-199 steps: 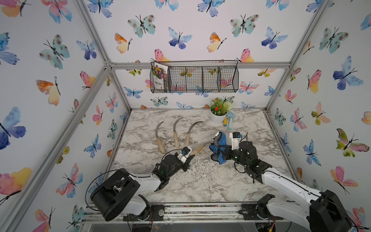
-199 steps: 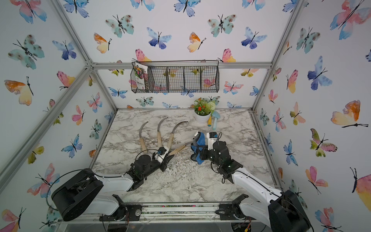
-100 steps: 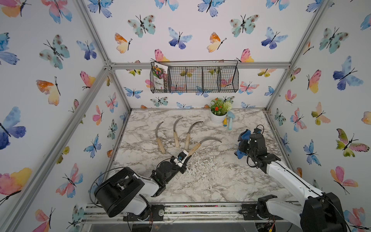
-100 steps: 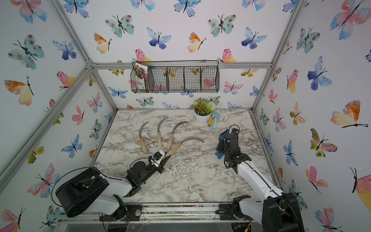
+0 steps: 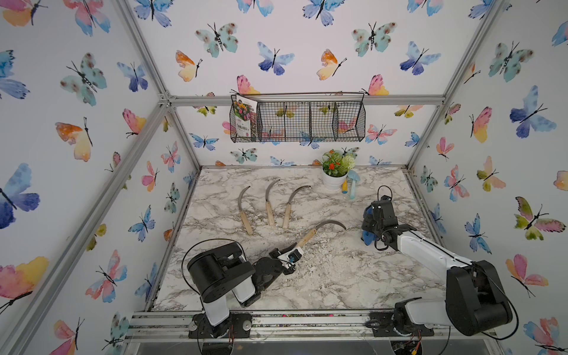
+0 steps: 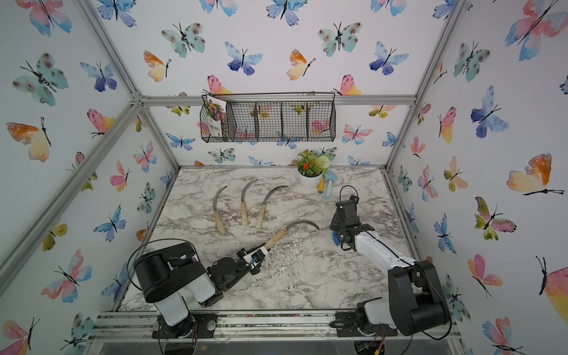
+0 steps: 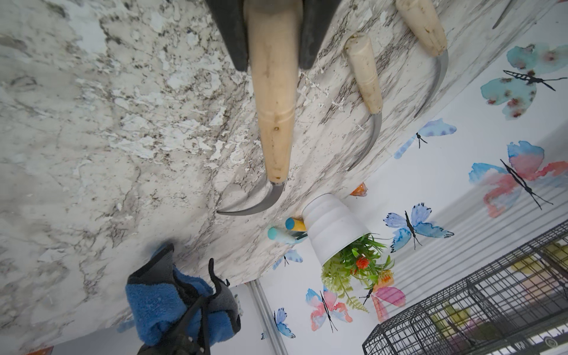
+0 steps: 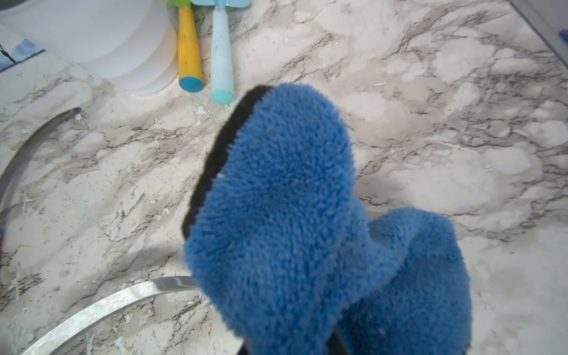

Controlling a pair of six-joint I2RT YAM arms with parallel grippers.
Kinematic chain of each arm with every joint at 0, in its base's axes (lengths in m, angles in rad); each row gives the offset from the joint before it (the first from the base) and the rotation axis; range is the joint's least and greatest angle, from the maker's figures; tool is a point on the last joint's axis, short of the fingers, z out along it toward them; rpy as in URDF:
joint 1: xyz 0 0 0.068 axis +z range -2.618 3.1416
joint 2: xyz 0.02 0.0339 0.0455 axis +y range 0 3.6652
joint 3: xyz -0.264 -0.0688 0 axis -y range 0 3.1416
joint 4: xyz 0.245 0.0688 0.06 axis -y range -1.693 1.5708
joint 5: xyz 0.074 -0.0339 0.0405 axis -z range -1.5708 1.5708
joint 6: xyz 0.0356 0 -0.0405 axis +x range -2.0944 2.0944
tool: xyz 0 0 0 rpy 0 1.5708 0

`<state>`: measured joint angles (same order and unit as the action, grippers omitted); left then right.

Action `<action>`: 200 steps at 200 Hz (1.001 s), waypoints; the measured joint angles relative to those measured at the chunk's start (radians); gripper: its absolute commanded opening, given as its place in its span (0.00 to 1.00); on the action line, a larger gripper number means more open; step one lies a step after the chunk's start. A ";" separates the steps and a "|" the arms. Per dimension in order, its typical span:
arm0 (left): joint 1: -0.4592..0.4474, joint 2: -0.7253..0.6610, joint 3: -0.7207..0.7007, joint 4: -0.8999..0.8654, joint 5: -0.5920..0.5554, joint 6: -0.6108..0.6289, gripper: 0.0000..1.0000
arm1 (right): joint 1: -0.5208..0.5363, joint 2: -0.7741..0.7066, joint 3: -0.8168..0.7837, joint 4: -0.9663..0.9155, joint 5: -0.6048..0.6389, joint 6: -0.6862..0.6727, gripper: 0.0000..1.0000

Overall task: Wipe small sickles with rags
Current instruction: Wipe the small sickle.

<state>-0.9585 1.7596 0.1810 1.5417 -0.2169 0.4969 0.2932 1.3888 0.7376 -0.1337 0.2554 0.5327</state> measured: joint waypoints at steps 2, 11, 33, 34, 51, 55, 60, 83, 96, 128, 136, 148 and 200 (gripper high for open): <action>-0.002 0.000 0.007 -0.003 -0.002 0.003 0.00 | 0.000 0.004 0.000 0.000 -0.002 0.000 0.02; -0.005 -0.006 0.039 -0.038 -0.010 0.007 0.00 | 0.000 0.024 0.004 0.000 -0.012 -0.004 0.02; -0.003 -0.024 0.103 -0.150 -0.018 0.012 0.00 | 0.000 0.065 0.011 0.008 -0.040 -0.008 0.02; -0.003 -0.024 0.103 -0.150 -0.018 0.012 0.00 | 0.000 0.067 0.011 0.009 -0.042 -0.008 0.02; 0.002 -0.027 0.121 -0.195 -0.022 0.013 0.00 | 0.000 0.086 0.016 0.012 -0.056 -0.013 0.02; 0.002 -0.027 0.121 -0.201 -0.024 0.013 0.00 | 0.000 0.090 0.019 0.011 -0.059 -0.014 0.02; 0.002 -0.027 0.120 -0.208 -0.025 0.014 0.00 | 0.000 0.097 0.023 0.011 -0.062 -0.015 0.02; 0.002 -0.027 0.116 -0.222 -0.026 0.017 0.00 | 0.000 0.153 0.069 0.016 -0.074 -0.024 0.02; 0.002 -0.027 0.116 -0.224 -0.026 0.017 0.00 | 0.000 0.209 0.111 0.015 -0.089 -0.031 0.02; 0.001 -0.027 0.113 -0.224 -0.026 0.020 0.00 | 0.000 0.375 0.230 0.017 -0.143 -0.051 0.02; 0.001 -0.027 0.113 -0.224 -0.026 0.020 0.00 | 0.000 0.401 0.248 0.022 -0.163 -0.056 0.02; 0.001 -0.027 0.113 -0.224 -0.026 0.021 0.00 | 0.002 0.422 0.266 0.035 -0.191 -0.063 0.02; 0.000 -0.041 0.100 -0.224 -0.026 0.018 0.00 | 0.099 0.481 0.364 0.042 -0.229 -0.097 0.02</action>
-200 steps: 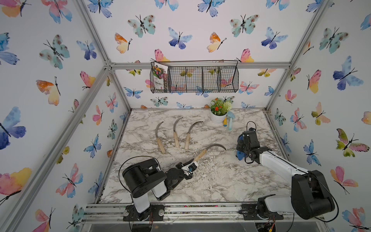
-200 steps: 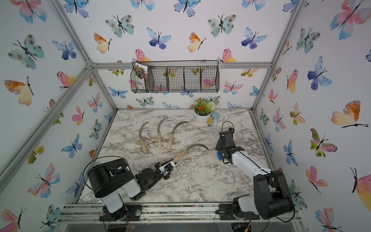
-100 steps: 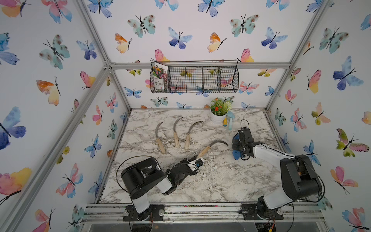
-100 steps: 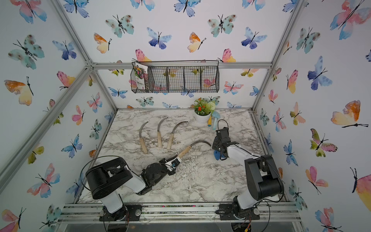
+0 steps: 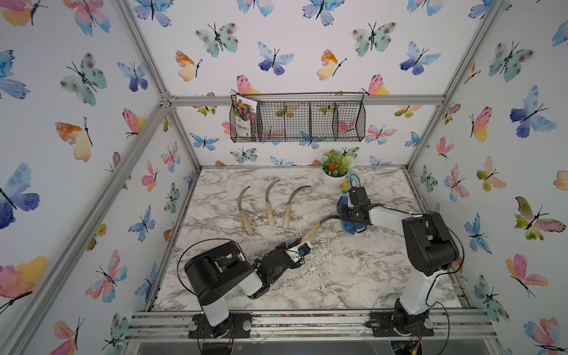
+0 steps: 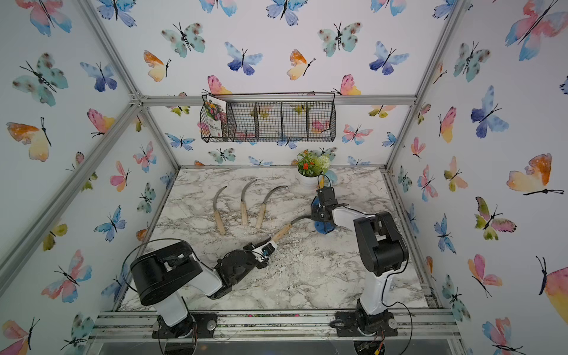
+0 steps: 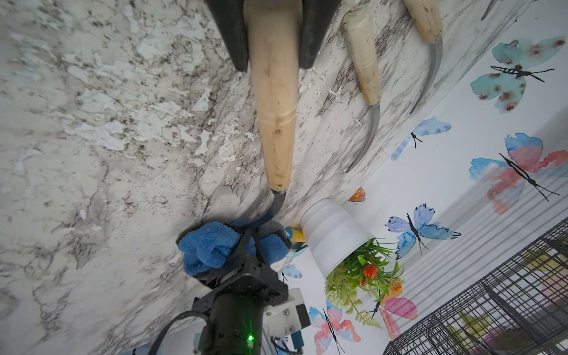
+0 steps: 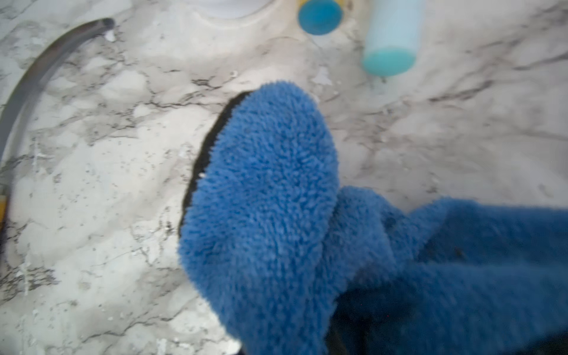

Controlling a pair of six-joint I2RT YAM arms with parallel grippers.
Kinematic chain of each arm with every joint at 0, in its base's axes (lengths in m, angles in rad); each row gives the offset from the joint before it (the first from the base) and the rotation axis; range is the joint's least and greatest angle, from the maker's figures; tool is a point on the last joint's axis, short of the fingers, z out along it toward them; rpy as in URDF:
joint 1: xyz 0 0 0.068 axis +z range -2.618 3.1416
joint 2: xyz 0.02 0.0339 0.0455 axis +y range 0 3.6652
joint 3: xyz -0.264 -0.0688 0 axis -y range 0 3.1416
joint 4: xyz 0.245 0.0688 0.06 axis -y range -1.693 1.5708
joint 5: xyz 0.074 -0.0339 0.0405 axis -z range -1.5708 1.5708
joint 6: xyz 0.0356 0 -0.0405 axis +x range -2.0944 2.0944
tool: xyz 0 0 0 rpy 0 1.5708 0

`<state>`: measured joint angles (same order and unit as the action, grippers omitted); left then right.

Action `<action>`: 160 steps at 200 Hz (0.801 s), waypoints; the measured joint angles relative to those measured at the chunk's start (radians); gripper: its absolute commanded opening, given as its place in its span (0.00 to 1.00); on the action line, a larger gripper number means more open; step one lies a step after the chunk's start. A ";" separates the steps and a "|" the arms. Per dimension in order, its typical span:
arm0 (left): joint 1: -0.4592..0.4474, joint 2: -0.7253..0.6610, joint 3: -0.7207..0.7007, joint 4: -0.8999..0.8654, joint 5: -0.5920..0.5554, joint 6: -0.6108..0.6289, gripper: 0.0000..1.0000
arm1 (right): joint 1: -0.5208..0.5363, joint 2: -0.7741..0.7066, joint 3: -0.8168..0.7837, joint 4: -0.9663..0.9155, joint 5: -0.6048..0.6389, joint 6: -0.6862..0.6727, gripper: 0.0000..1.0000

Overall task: Wipe small sickles with rags
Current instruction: Wipe the small sickle.

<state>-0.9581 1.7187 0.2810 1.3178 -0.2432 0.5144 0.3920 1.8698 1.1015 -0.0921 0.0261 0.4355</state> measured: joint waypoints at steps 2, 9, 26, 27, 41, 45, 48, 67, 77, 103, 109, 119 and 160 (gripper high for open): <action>0.000 -0.001 -0.001 0.000 0.000 0.000 0.00 | 0.004 0.000 0.002 0.000 0.000 -0.002 0.02; 0.000 -0.003 -0.003 0.000 0.000 -0.002 0.00 | 0.022 0.000 0.011 0.003 0.001 -0.003 0.02; 0.000 -0.003 -0.005 -0.002 0.000 -0.006 0.00 | 0.072 -0.004 0.024 0.015 0.004 -0.003 0.02; 0.000 -0.003 -0.005 -0.002 0.000 -0.006 0.00 | 0.076 -0.005 0.024 0.016 0.004 -0.003 0.02; 0.000 -0.003 -0.005 -0.007 0.000 -0.007 0.00 | 0.124 -0.019 0.025 0.028 0.004 -0.003 0.02; 0.000 -0.003 -0.005 -0.008 -0.001 -0.007 0.00 | 0.142 -0.027 0.025 0.030 0.004 -0.003 0.02; 0.000 -0.003 -0.005 -0.009 -0.001 -0.007 0.00 | 0.151 -0.032 0.025 0.030 0.003 -0.003 0.02; 0.000 -0.003 -0.005 -0.013 -0.002 -0.006 0.00 | 0.224 -0.067 0.024 0.028 -0.012 -0.002 0.02; 0.000 -0.003 -0.005 -0.013 -0.003 -0.006 0.00 | 0.248 -0.079 0.020 0.029 -0.028 -0.002 0.02; 0.000 -0.003 -0.005 -0.017 -0.002 -0.006 0.00 | 0.274 -0.090 -0.004 0.044 -0.039 0.000 0.02; 0.000 -0.003 -0.005 -0.019 -0.002 -0.006 0.00 | 0.270 -0.090 -0.009 0.048 -0.035 0.002 0.02; -0.001 -0.003 -0.005 -0.022 -0.002 -0.006 0.00 | 0.262 -0.090 -0.015 0.053 -0.035 0.004 0.02; -0.006 -0.003 -0.005 -0.020 -0.003 -0.006 0.00 | 0.160 -0.089 -0.055 0.104 -0.055 0.016 0.02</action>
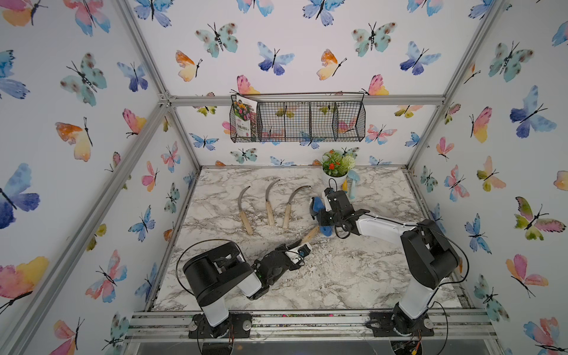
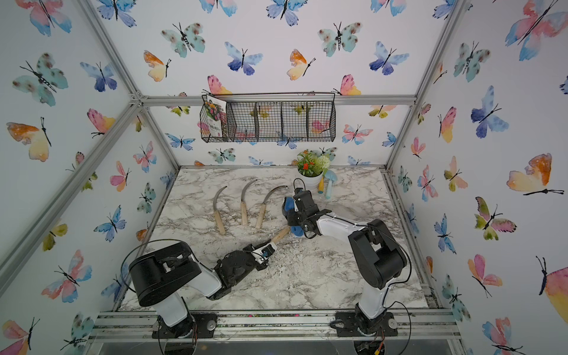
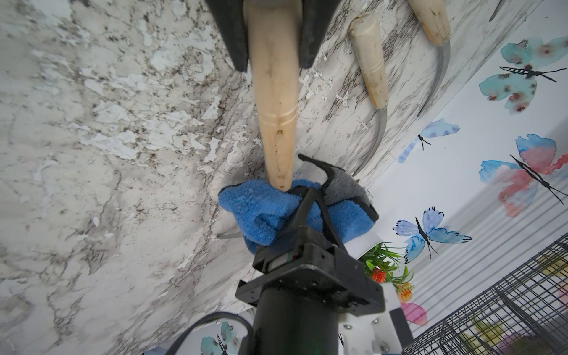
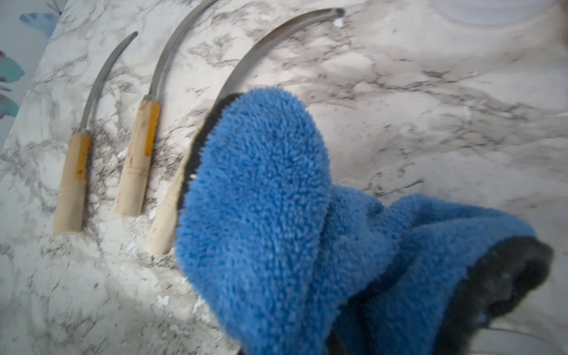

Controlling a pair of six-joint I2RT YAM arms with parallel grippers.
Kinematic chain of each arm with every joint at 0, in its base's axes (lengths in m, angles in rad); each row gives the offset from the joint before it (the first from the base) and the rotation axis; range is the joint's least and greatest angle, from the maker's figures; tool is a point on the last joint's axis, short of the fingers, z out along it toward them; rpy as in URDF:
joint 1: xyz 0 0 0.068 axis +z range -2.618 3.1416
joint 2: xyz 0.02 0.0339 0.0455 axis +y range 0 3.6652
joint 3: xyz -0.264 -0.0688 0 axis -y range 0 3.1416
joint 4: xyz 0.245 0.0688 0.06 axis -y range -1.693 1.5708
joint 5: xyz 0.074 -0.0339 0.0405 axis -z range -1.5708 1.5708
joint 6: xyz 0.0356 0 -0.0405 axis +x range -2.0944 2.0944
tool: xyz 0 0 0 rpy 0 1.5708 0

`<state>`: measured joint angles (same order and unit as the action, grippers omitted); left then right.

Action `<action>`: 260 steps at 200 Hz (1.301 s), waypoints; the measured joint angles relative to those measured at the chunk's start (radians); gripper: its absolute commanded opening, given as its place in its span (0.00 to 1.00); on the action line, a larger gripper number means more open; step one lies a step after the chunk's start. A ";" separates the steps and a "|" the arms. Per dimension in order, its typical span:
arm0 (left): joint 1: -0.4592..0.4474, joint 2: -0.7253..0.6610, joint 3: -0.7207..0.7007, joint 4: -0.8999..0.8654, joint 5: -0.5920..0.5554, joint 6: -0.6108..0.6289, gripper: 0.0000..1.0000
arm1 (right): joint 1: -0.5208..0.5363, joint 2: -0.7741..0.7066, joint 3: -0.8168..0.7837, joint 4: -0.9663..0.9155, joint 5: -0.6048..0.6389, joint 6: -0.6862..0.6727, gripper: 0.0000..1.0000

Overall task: Wipe small sickles with rags
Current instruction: Wipe the small sickle.

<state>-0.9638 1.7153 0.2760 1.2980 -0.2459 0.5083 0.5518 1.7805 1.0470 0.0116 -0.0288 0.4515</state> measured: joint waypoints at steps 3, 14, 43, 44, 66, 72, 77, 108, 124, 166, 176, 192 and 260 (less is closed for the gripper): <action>0.000 0.000 0.000 0.001 0.000 0.000 0.00 | -0.011 0.000 -0.004 0.005 0.000 0.000 0.02; 0.000 0.000 0.000 0.005 0.002 0.000 0.00 | -0.063 0.000 -0.028 0.022 -0.002 0.005 0.02; -0.005 0.000 -0.013 0.022 0.007 0.000 0.00 | -0.179 0.000 -0.089 0.034 -0.001 0.021 0.02; -0.005 0.000 -0.014 0.024 0.007 0.000 0.00 | -0.182 0.000 -0.091 0.035 -0.001 0.021 0.02; -0.005 0.000 -0.026 0.041 0.007 0.002 0.00 | -0.225 0.002 -0.113 0.025 0.010 0.027 0.02; -0.005 0.000 -0.028 0.044 0.007 0.002 0.00 | -0.231 0.005 -0.115 0.021 0.009 0.027 0.02; -0.005 0.000 -0.029 0.047 0.007 0.002 0.00 | -0.232 0.006 -0.115 0.020 0.008 0.027 0.02; -0.005 0.000 -0.034 0.055 0.006 0.004 0.00 | -0.217 0.006 -0.114 0.024 -0.011 0.026 0.02; -0.005 0.000 -0.035 0.056 0.005 0.004 0.00 | -0.184 0.006 -0.099 0.019 0.001 0.027 0.02; -0.005 0.000 -0.041 0.058 0.003 0.002 0.00 | -0.011 0.002 -0.023 0.015 0.023 0.027 0.02; -0.005 0.000 -0.041 0.058 0.002 0.002 0.00 | 0.027 -0.006 -0.017 0.016 0.021 0.027 0.02; -0.004 0.000 -0.041 0.058 0.000 0.002 0.00 | 0.069 -0.027 -0.019 0.015 0.006 0.027 0.02; -0.005 0.000 -0.041 0.056 0.008 0.003 0.00 | -0.035 -0.050 -0.099 0.068 -0.049 0.027 0.02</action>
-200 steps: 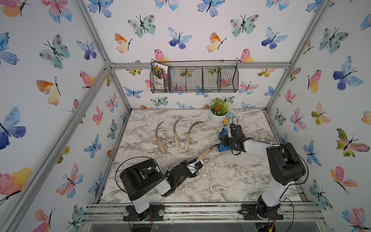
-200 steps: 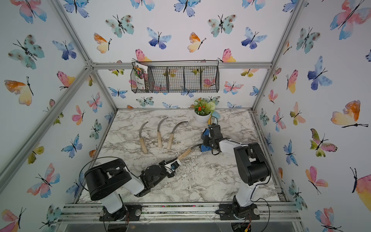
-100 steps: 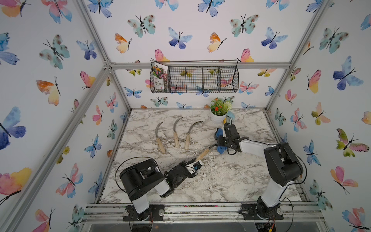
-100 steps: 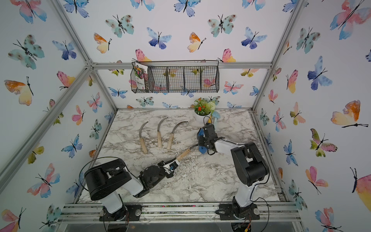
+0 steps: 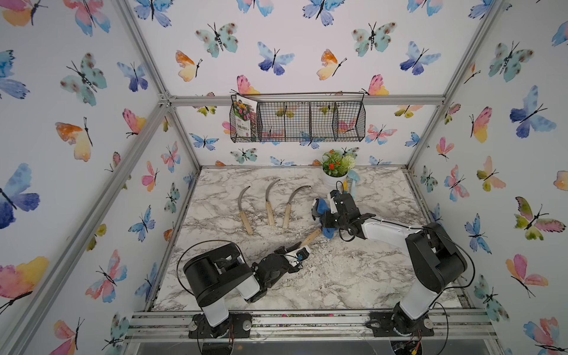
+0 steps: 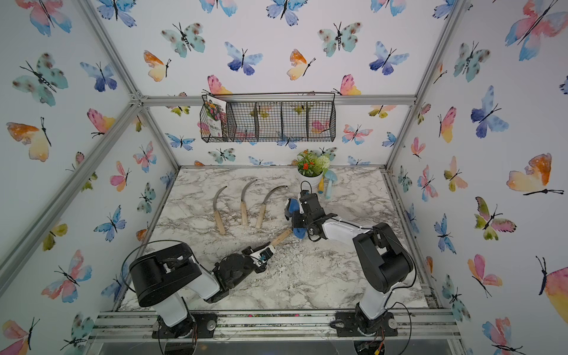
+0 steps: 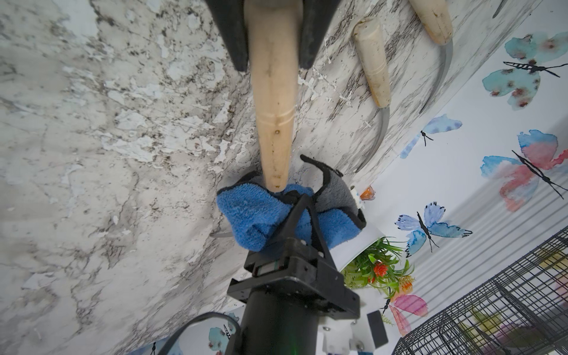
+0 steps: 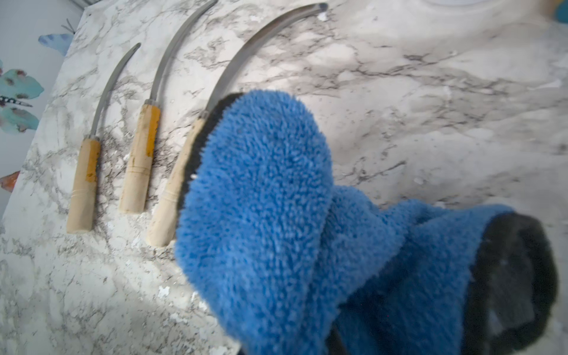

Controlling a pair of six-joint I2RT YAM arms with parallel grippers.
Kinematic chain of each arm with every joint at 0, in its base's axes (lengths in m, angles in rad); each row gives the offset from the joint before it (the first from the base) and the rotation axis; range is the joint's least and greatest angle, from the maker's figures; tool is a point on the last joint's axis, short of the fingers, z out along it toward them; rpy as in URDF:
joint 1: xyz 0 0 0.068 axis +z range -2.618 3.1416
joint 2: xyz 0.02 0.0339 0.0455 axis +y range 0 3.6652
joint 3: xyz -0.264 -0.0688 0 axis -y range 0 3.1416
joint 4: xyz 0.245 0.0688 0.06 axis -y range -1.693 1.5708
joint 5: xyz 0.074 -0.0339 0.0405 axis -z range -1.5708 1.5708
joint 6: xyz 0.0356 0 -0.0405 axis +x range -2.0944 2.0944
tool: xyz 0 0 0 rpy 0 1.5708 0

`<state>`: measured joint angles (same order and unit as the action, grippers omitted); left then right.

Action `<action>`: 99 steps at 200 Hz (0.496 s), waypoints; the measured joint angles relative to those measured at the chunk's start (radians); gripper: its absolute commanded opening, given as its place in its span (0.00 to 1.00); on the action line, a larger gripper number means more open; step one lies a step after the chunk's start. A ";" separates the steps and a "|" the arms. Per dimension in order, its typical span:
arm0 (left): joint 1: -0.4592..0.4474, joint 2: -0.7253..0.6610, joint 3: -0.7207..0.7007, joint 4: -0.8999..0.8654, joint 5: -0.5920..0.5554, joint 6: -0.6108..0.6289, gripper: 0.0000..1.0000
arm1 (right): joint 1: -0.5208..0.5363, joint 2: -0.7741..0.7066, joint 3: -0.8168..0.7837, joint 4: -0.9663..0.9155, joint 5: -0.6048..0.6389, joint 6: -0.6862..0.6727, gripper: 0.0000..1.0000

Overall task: Wipe small sickles with rags
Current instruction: Wipe the small sickle.

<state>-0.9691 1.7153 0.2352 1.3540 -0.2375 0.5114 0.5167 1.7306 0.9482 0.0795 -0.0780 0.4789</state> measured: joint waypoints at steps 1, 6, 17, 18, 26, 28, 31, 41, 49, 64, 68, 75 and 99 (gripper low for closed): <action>0.000 0.000 0.000 0.000 0.000 0.000 0.00 | -0.005 0.000 -0.002 0.002 0.000 0.000 0.02; 0.000 0.000 0.000 0.000 0.000 0.000 0.00 | -0.027 0.000 -0.012 0.011 -0.003 0.001 0.02; 0.000 0.000 0.000 0.000 0.002 0.000 0.00 | -0.080 0.002 -0.034 0.026 -0.005 0.004 0.02; 0.000 0.000 0.000 0.000 0.002 0.000 0.00 | -0.087 0.003 -0.037 0.027 -0.005 0.006 0.02; 0.000 0.000 0.000 0.000 0.002 0.000 0.00 | -0.127 0.006 -0.055 0.037 -0.005 0.010 0.02; 0.000 0.000 0.000 0.000 0.002 0.000 0.00 | -0.136 0.007 -0.059 0.038 -0.004 0.010 0.02; 0.000 0.000 0.000 0.001 0.002 0.000 0.00 | -0.153 0.009 -0.067 0.040 -0.003 0.011 0.02; 0.000 0.000 0.000 0.002 0.002 0.001 0.00 | -0.195 0.016 -0.089 0.040 0.000 0.016 0.02; 0.000 0.000 0.000 0.003 0.002 0.001 0.00 | -0.224 0.023 -0.101 0.038 0.004 0.019 0.02; 0.000 0.000 0.000 0.003 0.002 0.002 0.00 | -0.238 0.026 -0.105 0.040 -0.003 0.024 0.02; 0.000 0.000 0.000 0.003 0.002 0.002 0.00 | -0.236 0.026 -0.105 0.041 -0.005 0.024 0.02; 0.000 0.000 0.000 0.004 0.002 0.002 0.00 | -0.234 0.026 -0.105 0.043 -0.011 0.024 0.02; 0.000 0.000 0.000 0.005 -0.001 0.002 0.00 | -0.208 0.026 -0.094 0.038 -0.009 0.024 0.02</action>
<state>-0.9688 1.7153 0.2352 1.3586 -0.2382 0.5129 0.3092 1.7569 0.8543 0.1177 -0.0872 0.5030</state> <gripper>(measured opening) 0.216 0.137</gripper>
